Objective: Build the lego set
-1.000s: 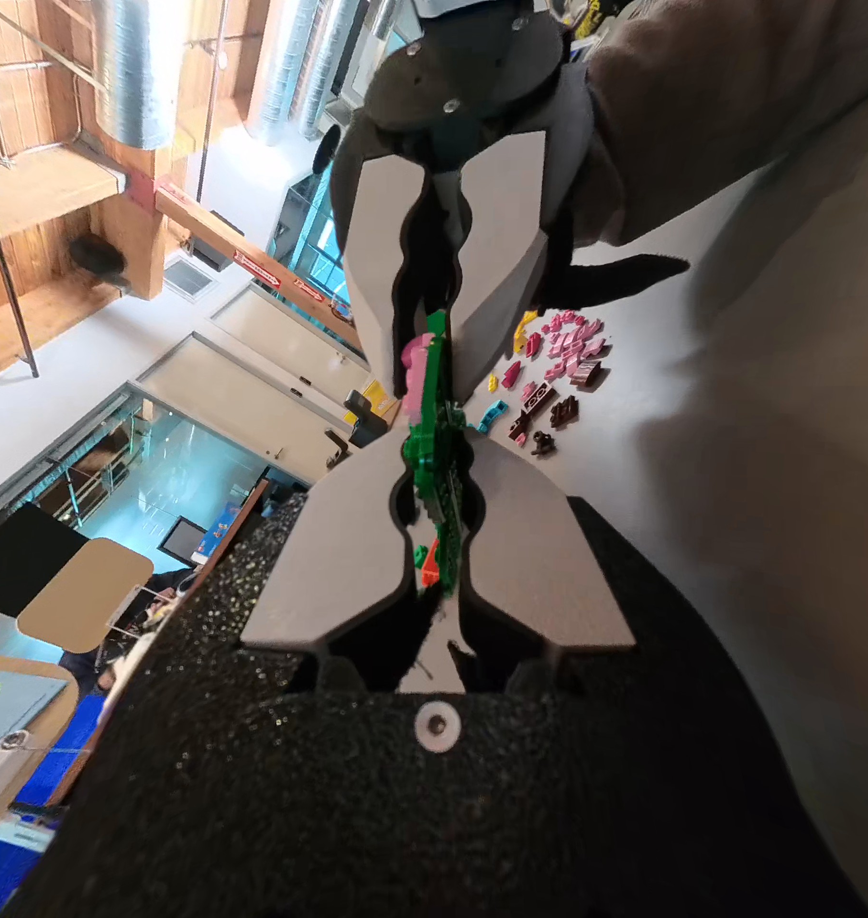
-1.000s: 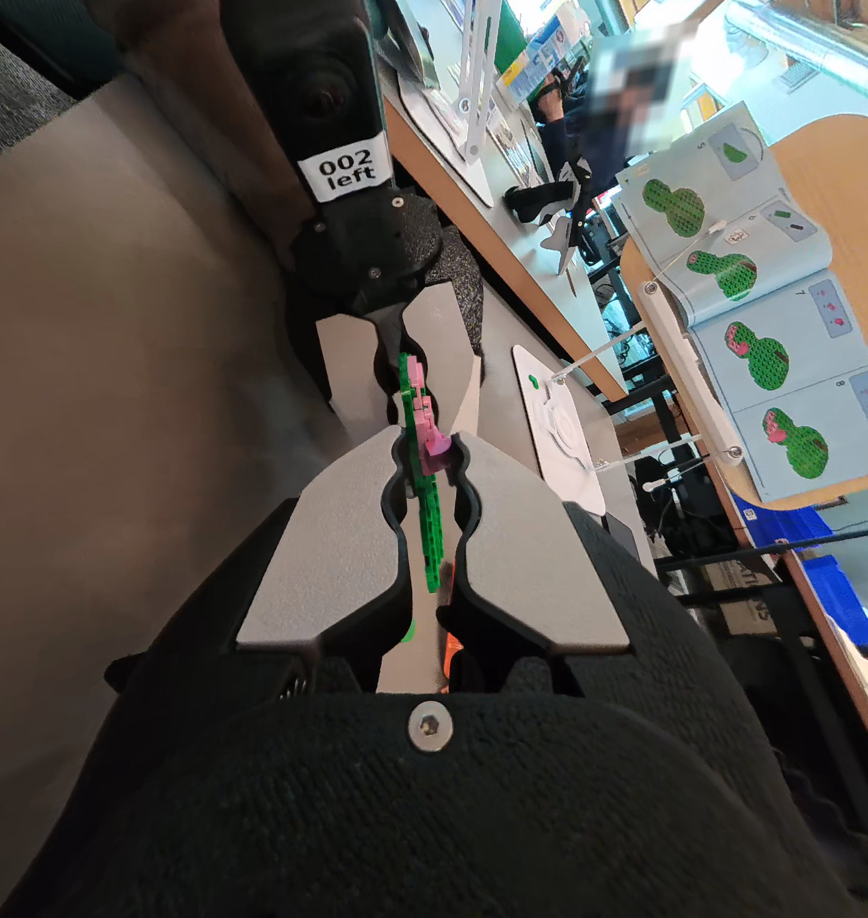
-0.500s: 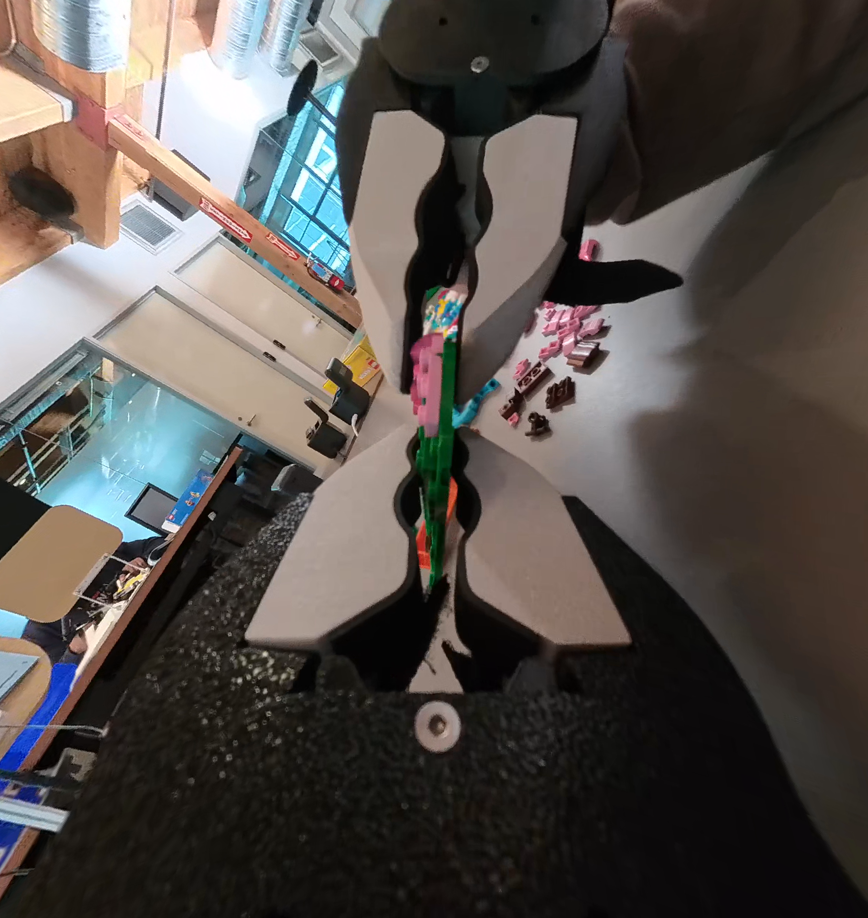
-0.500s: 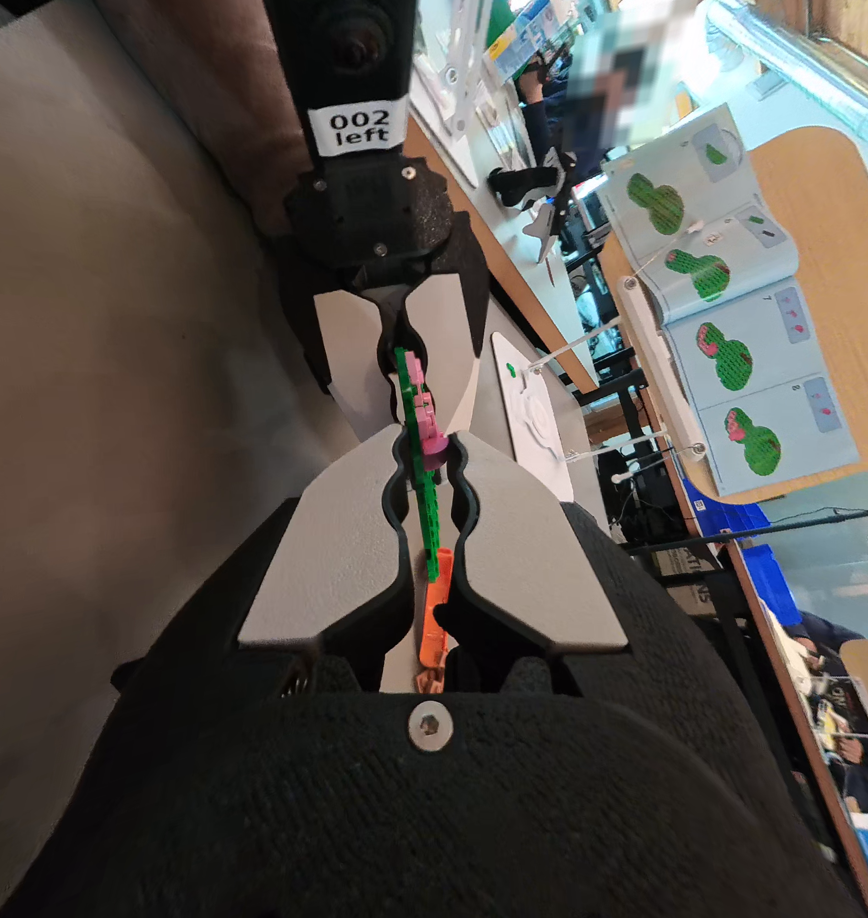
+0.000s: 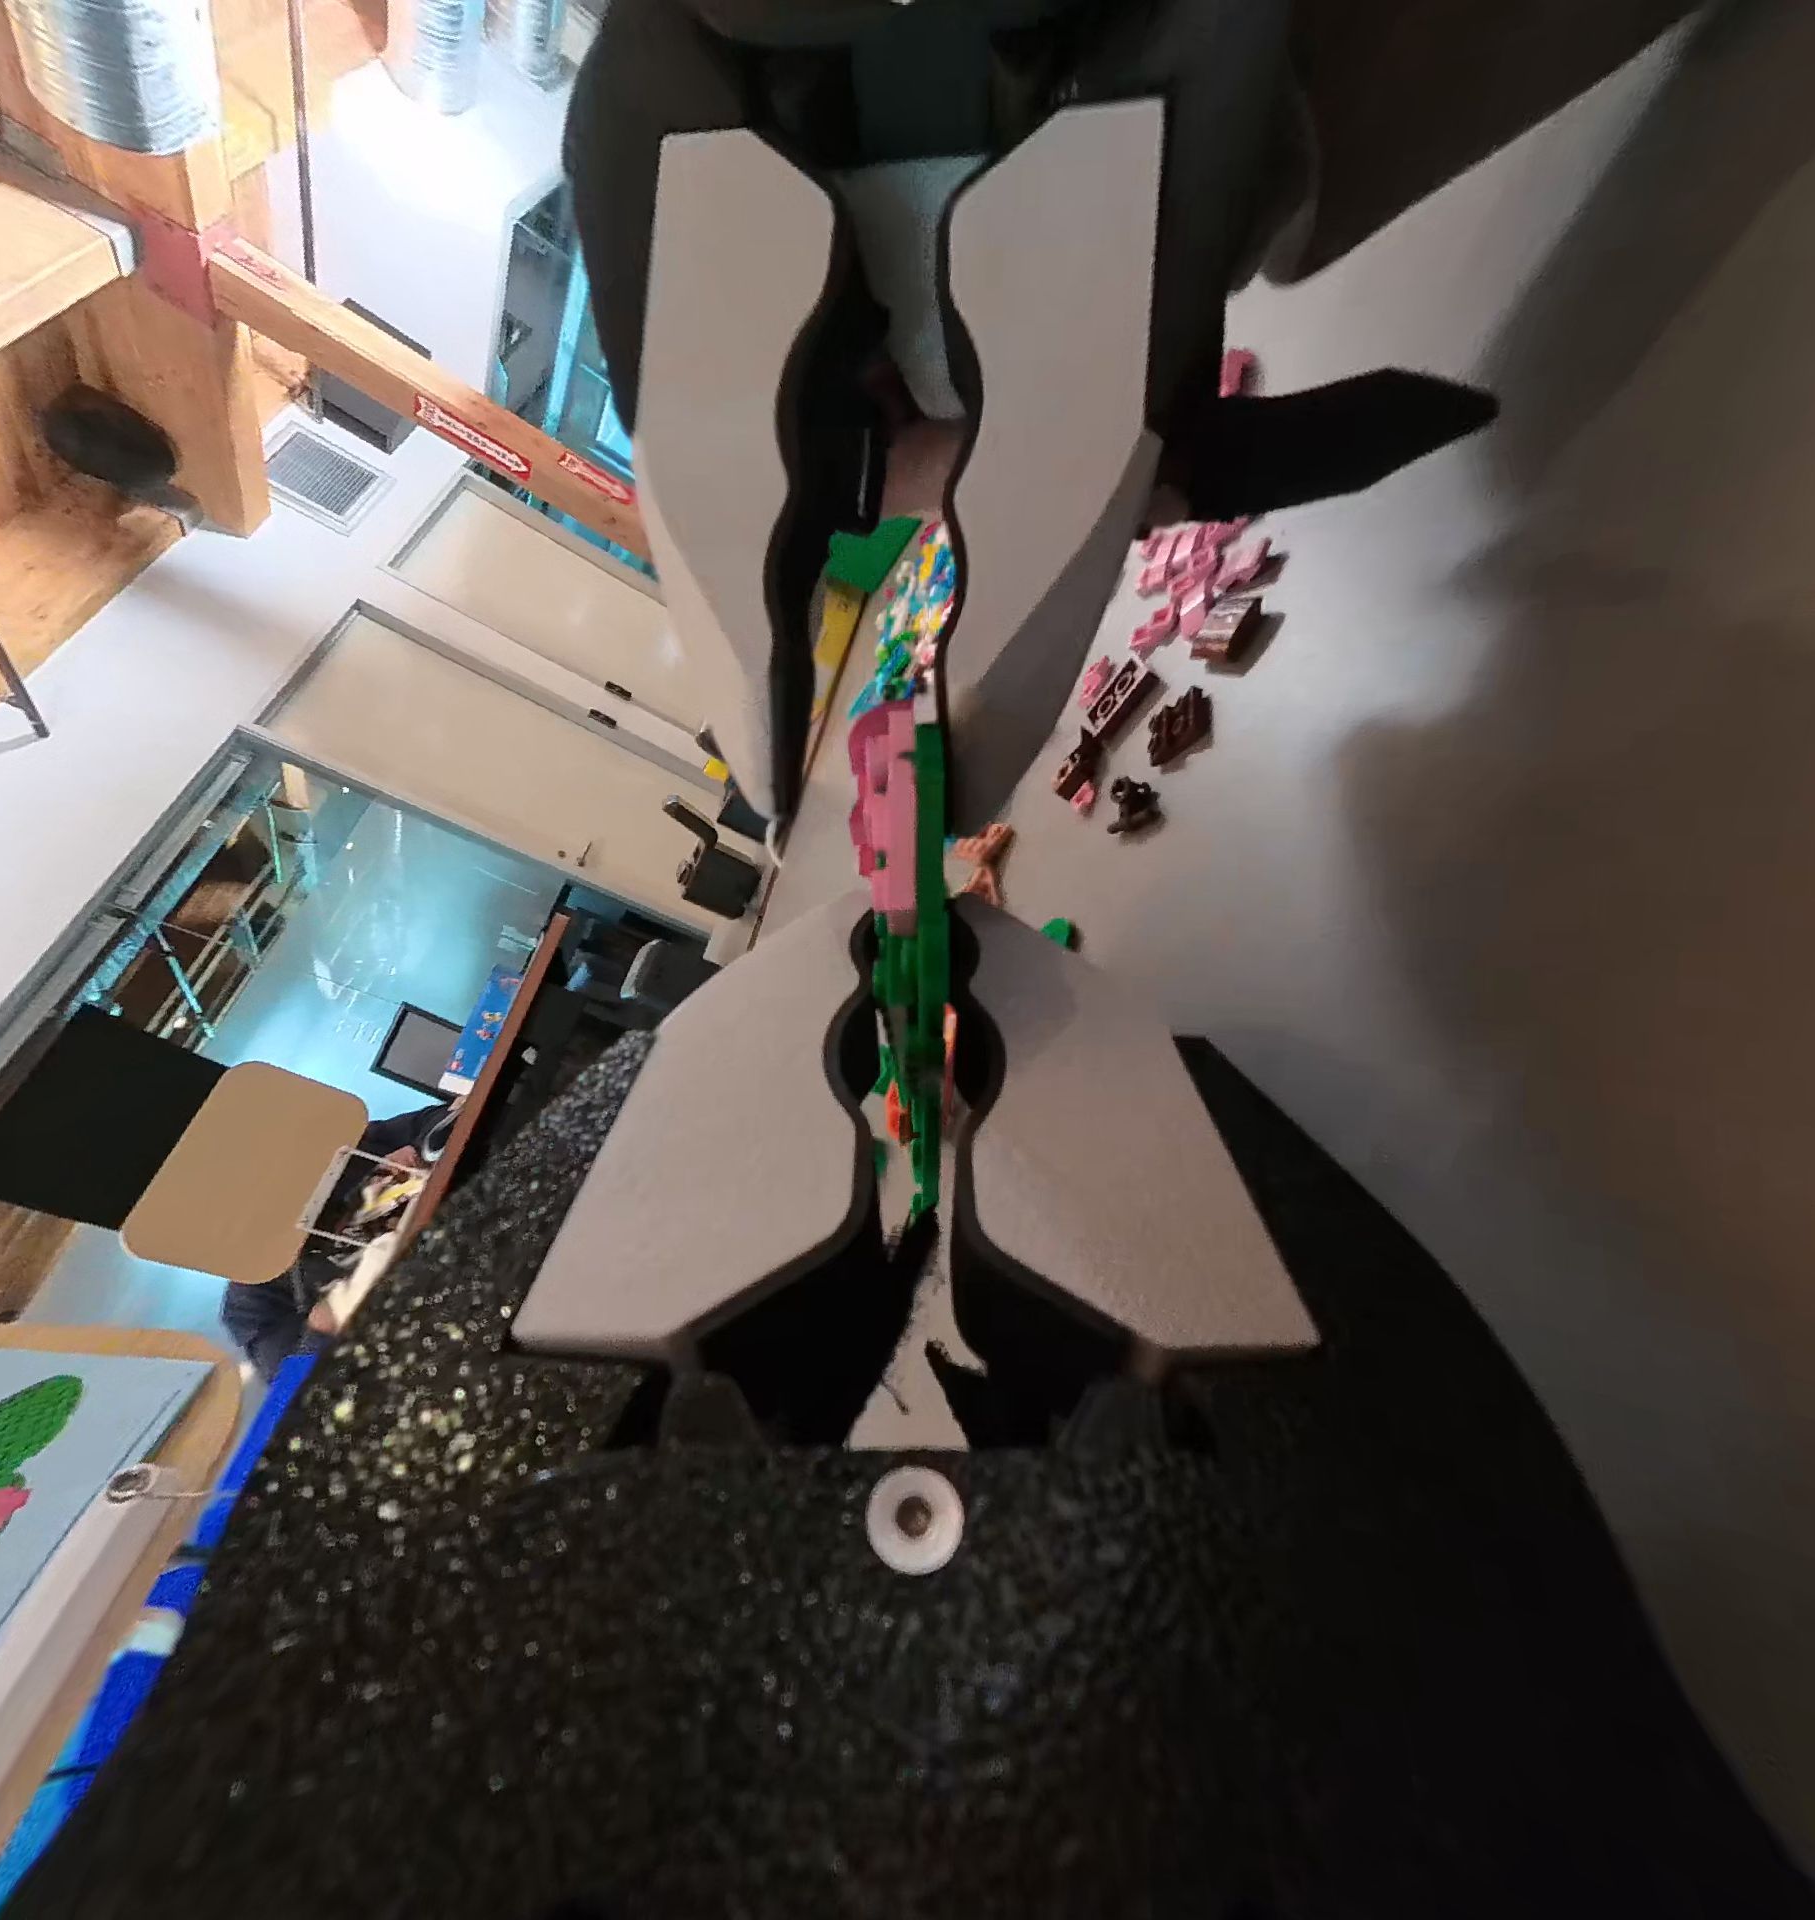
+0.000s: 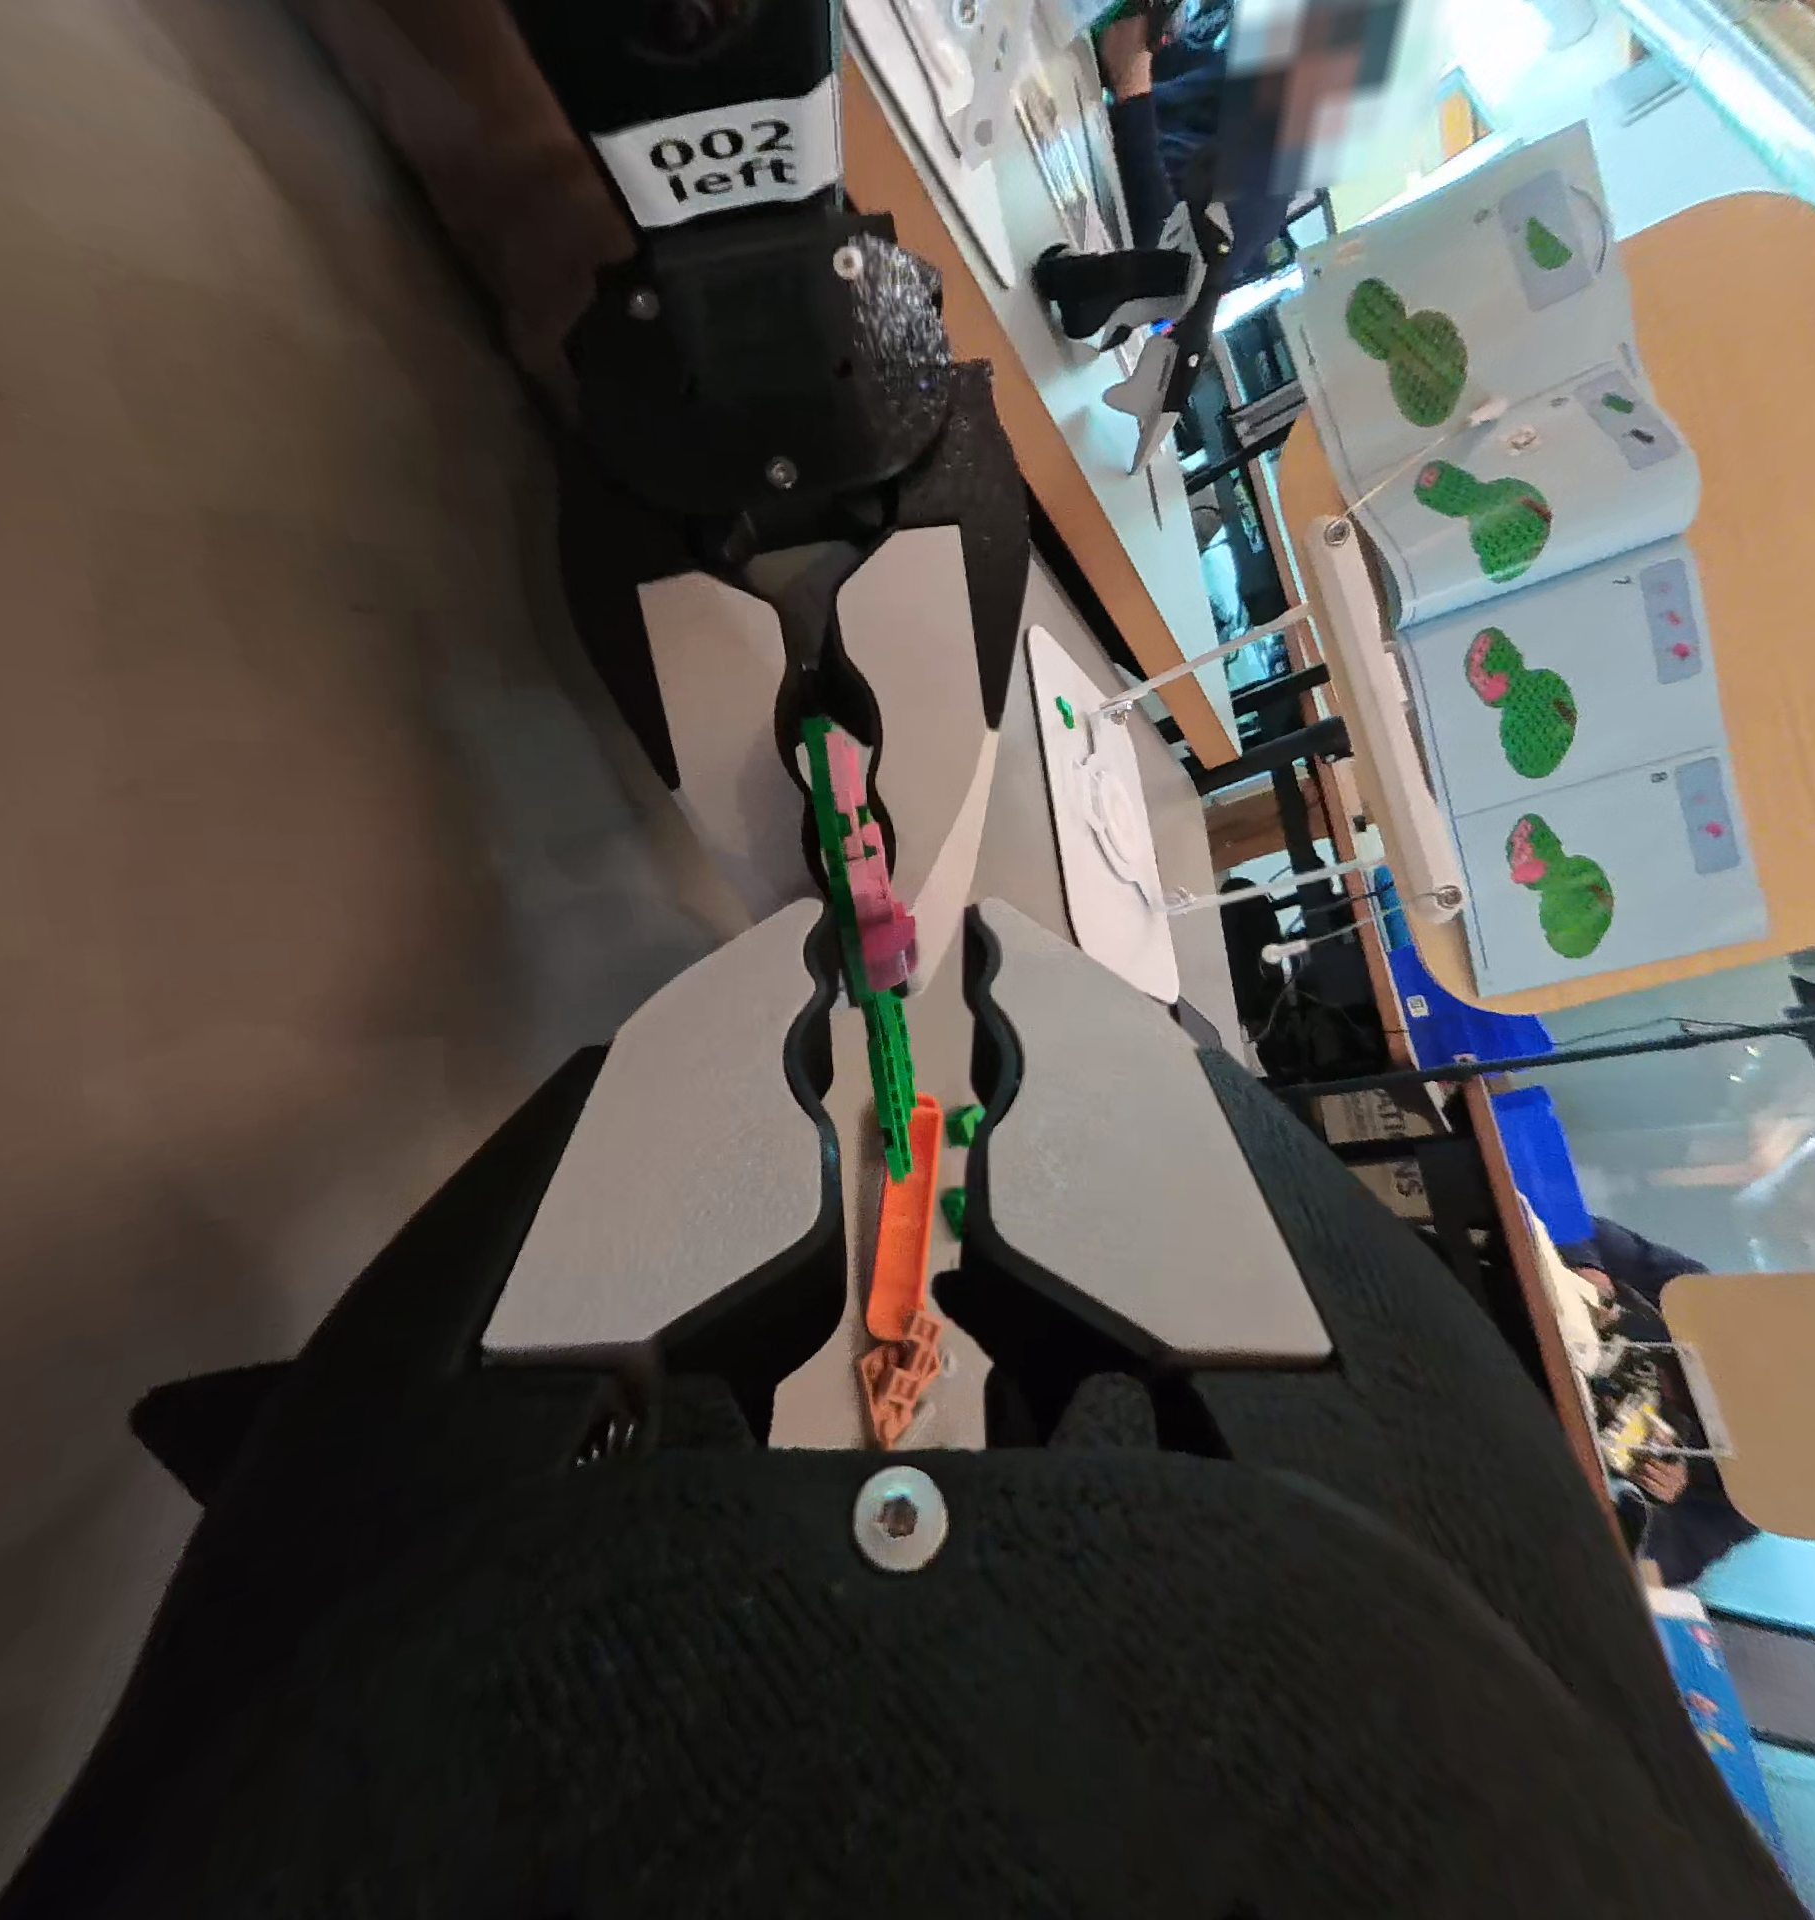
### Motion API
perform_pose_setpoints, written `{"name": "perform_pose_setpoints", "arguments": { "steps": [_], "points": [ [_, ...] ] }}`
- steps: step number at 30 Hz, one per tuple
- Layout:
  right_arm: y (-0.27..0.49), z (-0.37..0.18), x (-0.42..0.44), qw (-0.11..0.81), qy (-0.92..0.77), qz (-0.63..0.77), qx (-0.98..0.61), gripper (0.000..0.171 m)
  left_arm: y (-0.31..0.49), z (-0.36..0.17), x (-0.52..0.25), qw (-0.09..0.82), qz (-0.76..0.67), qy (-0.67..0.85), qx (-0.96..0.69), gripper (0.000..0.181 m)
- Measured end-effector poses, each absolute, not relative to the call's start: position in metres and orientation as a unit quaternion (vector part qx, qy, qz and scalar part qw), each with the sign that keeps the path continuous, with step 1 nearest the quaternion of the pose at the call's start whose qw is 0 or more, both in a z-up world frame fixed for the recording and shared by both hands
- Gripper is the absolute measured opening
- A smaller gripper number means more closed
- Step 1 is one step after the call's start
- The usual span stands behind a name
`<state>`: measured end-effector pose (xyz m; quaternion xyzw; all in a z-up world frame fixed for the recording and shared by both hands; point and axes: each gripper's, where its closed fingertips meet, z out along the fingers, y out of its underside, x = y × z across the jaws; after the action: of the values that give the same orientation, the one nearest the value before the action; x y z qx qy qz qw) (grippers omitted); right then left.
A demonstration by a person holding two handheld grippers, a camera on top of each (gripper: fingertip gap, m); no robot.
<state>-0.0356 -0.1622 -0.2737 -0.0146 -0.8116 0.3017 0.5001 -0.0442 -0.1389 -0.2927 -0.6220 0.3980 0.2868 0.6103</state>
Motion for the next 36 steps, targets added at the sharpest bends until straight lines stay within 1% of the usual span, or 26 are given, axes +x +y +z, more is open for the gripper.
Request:
{"name": "perform_pose_setpoints", "arguments": {
  "steps": [3, 4, 6, 8, 9, 10, 12, 14, 18, 20, 25, 30, 36],
  "points": [
    [-0.160, -0.278, -0.036, 0.501, -0.817, 0.284, -0.007, 0.022, -0.138, -0.295, -0.046, 0.599, 0.311, 0.406, -0.616, 0.009],
    [-0.161, -0.280, -0.035, 0.497, -0.820, 0.284, -0.001, 0.013, -0.138, -0.294, -0.046, 0.602, 0.310, 0.403, -0.616, 0.009],
    [-0.161, -0.279, -0.034, 0.493, -0.821, 0.286, 0.002, 0.012, -0.138, -0.295, -0.045, 0.608, 0.294, 0.401, -0.619, 0.009],
    [-0.159, -0.278, -0.035, 0.496, -0.819, 0.289, 0.001, 0.012, -0.136, -0.291, -0.047, 0.615, 0.315, 0.392, -0.607, 0.016],
    [-0.158, -0.277, -0.035, 0.496, -0.818, 0.292, 0.002, 0.011, -0.135, -0.290, -0.050, 0.608, 0.340, 0.393, -0.600, 0.022],
    [-0.158, -0.276, -0.034, 0.494, -0.816, 0.300, 0.000, 0.011, -0.134, -0.291, -0.053, 0.599, 0.359, 0.395, -0.597, 0.024],
    [-0.158, -0.275, -0.033, 0.493, -0.812, 0.313, -0.002, 0.012, -0.135, -0.292, -0.052, 0.593, 0.370, 0.406, -0.589, 0.015],
    [-0.159, -0.271, -0.034, 0.499, -0.803, 0.326, -0.011, 0.018, -0.135, -0.285, -0.056, 0.596, 0.390, 0.396, -0.580, 0.009],
    [-0.146, -0.269, -0.039, 0.486, -0.799, 0.349, -0.059, 0.034, -0.134, -0.282, -0.077, 0.550, 0.477, 0.391, -0.563, 0.009],
    [-0.137, -0.268, -0.041, 0.483, -0.796, 0.357, -0.080, 0.036, -0.133, -0.284, -0.081, 0.533, 0.500, 0.395, -0.556, 0.008],
    [-0.120, -0.256, -0.047, 0.490, -0.767, 0.391, -0.136, 0.035, -0.133, -0.282, -0.096, 0.531, 0.508, 0.362, -0.574, 0.009],
    [-0.099, -0.239, -0.060, 0.532, -0.713, 0.409, -0.203, 0.027, -0.132, -0.283, -0.106, 0.531, 0.503, 0.337, -0.593, 0.009],
    [-0.081, -0.227, -0.066, 0.565, -0.666, 0.418, -0.252, 0.021, -0.131, -0.285, -0.102, 0.528, 0.503, 0.350, -0.587, 0.009]
  ]
}}
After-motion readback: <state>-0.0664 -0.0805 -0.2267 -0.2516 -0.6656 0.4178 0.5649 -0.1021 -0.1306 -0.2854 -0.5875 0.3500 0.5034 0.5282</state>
